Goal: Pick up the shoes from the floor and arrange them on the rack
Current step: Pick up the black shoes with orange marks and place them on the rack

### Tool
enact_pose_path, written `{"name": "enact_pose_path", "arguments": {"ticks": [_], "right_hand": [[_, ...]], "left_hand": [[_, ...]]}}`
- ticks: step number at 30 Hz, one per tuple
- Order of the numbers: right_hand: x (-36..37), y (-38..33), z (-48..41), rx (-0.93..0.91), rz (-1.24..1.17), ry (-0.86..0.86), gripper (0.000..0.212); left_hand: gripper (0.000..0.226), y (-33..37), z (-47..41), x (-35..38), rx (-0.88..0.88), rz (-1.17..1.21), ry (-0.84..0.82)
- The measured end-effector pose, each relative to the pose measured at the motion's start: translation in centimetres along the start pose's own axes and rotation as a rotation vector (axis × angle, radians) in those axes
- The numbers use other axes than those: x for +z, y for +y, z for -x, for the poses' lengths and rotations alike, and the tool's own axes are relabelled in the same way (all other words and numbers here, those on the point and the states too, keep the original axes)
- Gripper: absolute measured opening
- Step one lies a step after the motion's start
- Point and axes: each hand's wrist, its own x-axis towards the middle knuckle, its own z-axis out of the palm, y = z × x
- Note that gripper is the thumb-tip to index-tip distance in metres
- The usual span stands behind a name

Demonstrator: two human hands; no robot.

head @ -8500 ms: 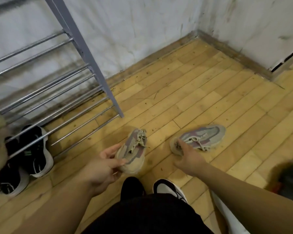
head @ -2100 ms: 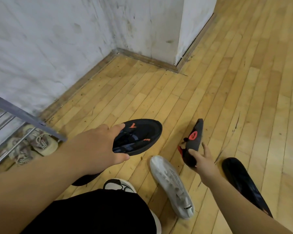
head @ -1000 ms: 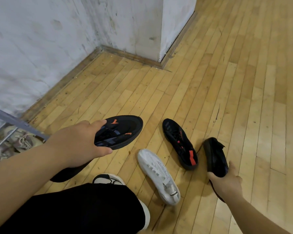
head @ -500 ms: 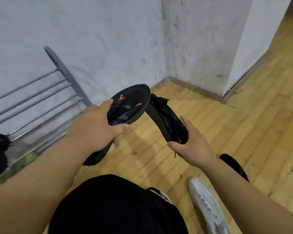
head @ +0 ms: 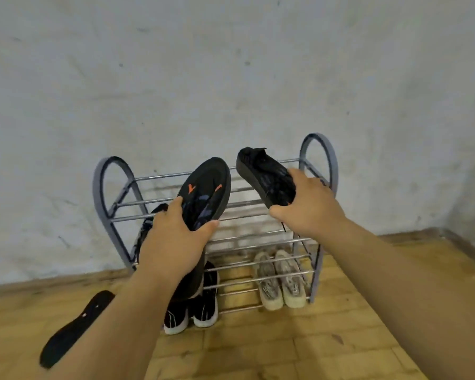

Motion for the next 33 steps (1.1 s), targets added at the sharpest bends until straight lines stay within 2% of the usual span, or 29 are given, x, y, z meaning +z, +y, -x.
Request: {"name": "enact_pose_path", "arguments": {"ticks": [7,10,12,17,22,27,30,33], "right_hand": [[6.3,-5.8,-7.4,0.131,0.078,-0.022,0.09],[7.3,-5.7,-7.8,0.174,0.194,-0.159,0.104],[7.2,-5.0,-7.0,0.189,0.216,-0.158,0.111],[6.7,-3.0,-5.2,0.274,-0.126,-0.082,0.087],[7.0,-2.4,-4.0,0.301,-0.307,0.017,0.052],[7.0,-1.3,-3.3,0.451,-0.884,0.218,0.038],[4.6,-1.6,-2.6,0.327,-1.012,0.321,0.037],[0.3,-2.2,-1.7,0.19,-1.032,0.42,0.032]], "left_hand": [[0.1,-3.6,-5.5,0.1,-0.158,0.024,0.041],[0.1,-4.8,-6.9,0.5,-0.184,0.06,0.024],[0.1,-5.4,-7.4,0.7,-0.191,0.07,0.008],[0.099,-6.4,-7.9,1.0,-0.191,0.089,0.004],[0.101,-6.1,-7.1,0.9,-0.165,0.104,-0.001],[0.1,-5.9,-5.9,0.3,-0.126,0.122,0.028],[0.1,-5.6,-4.9,-0.6,-0.111,0.165,0.073],[0.1,-5.4,-4.0,-1.7,-0.094,0.188,0.131]]}}
